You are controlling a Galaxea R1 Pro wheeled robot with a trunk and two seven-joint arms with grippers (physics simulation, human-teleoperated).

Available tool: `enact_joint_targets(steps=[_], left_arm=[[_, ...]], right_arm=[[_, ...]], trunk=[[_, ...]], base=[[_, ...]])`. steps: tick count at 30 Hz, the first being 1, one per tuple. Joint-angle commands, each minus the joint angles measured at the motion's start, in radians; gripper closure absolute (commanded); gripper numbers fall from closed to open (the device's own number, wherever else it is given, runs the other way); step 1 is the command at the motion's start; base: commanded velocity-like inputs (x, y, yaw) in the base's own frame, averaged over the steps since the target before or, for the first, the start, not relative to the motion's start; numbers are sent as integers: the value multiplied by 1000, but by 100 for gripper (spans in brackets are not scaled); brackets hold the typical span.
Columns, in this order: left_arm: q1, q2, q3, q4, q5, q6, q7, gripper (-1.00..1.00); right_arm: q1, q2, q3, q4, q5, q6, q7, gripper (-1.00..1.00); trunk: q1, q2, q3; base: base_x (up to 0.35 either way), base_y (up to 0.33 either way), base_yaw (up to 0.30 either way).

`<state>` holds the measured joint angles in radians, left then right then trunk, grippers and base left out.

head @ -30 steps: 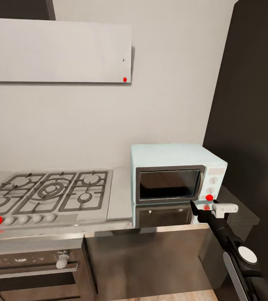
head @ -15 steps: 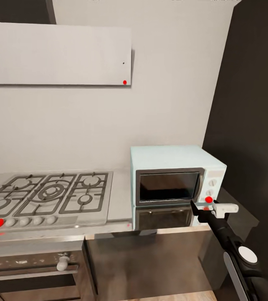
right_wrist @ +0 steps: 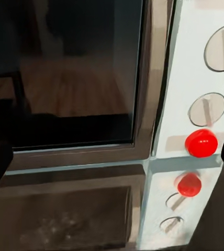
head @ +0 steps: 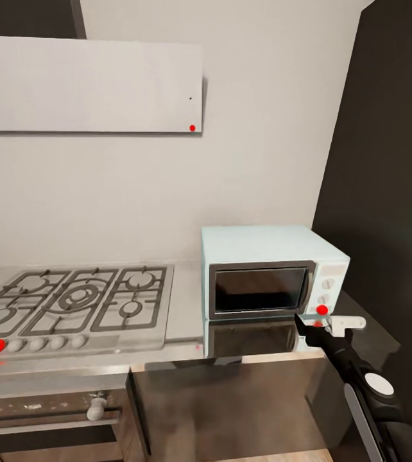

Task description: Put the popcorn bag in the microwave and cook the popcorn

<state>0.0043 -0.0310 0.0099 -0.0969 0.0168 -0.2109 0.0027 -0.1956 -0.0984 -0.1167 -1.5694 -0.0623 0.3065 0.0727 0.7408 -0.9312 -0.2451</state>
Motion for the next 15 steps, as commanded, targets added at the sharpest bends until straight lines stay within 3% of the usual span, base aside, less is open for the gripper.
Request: enact_joint_targets(steps=[1,15], left_arm=[[0,1,1,-1,2,-2,0,-100],[0,-3,0,2,2,-3,0,-100]], right_arm=[[-1,0,-2,-2,-7,6,1,-100],[0,0,-1,-3,-7,-1,-10,-100]], trunk=[[1,-1,-2],[1,-1,-12]], base=[[155,0,56],[118,-31,52]])
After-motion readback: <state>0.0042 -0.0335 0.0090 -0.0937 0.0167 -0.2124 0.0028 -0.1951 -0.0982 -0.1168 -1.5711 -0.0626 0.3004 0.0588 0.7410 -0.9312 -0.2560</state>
